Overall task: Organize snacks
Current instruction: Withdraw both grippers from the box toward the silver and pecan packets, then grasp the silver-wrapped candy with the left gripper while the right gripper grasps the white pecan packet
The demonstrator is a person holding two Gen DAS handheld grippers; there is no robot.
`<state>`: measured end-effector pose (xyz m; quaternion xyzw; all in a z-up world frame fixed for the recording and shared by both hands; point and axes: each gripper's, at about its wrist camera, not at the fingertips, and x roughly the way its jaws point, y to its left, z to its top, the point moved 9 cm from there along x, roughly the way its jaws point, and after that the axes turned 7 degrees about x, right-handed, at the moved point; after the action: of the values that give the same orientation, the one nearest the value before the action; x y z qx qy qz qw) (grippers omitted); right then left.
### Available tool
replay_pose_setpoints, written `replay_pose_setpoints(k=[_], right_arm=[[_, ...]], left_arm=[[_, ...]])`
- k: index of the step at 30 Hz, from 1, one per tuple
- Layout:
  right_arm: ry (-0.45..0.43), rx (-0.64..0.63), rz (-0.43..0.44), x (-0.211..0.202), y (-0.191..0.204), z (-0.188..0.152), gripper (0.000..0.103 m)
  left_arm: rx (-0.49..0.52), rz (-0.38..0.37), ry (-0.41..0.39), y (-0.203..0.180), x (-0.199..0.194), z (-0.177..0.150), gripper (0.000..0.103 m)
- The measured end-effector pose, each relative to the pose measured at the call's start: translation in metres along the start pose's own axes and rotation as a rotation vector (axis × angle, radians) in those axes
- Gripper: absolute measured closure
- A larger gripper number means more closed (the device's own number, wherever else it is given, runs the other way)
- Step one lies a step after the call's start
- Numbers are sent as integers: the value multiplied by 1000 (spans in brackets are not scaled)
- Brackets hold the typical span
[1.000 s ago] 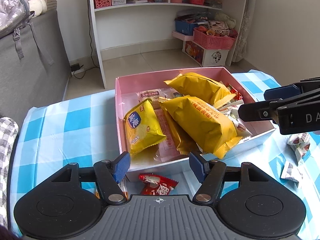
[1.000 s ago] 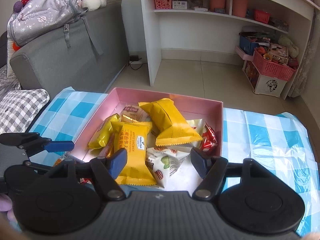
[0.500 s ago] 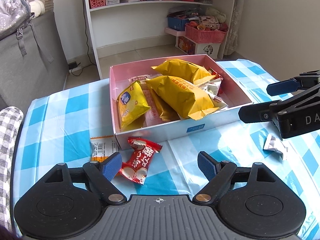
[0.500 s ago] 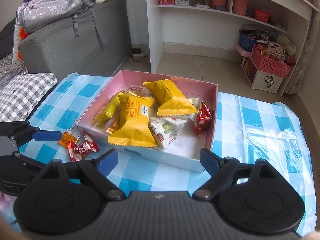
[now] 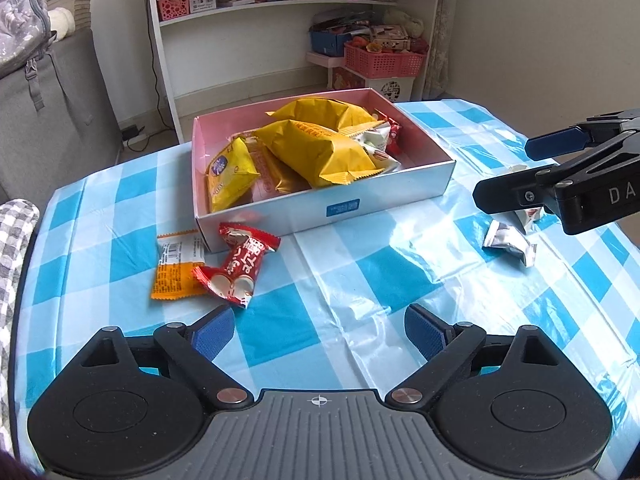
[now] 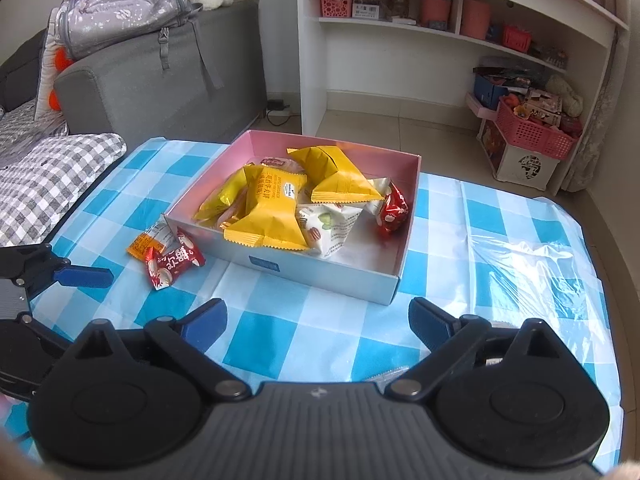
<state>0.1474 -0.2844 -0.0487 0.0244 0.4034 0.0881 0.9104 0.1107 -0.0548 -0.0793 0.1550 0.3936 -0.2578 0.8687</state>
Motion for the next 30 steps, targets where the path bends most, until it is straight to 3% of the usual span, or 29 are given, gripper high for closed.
replay_pose_setpoints(k=[11, 30], right_arm=[[9, -95, 2, -12, -22, -31, 4], [68, -138, -70, -6, -115, -63, 5]], left_arm=[[72, -40, -20, -40, -2, -2, 7], [216, -117, -90, -136, 46, 23, 7]])
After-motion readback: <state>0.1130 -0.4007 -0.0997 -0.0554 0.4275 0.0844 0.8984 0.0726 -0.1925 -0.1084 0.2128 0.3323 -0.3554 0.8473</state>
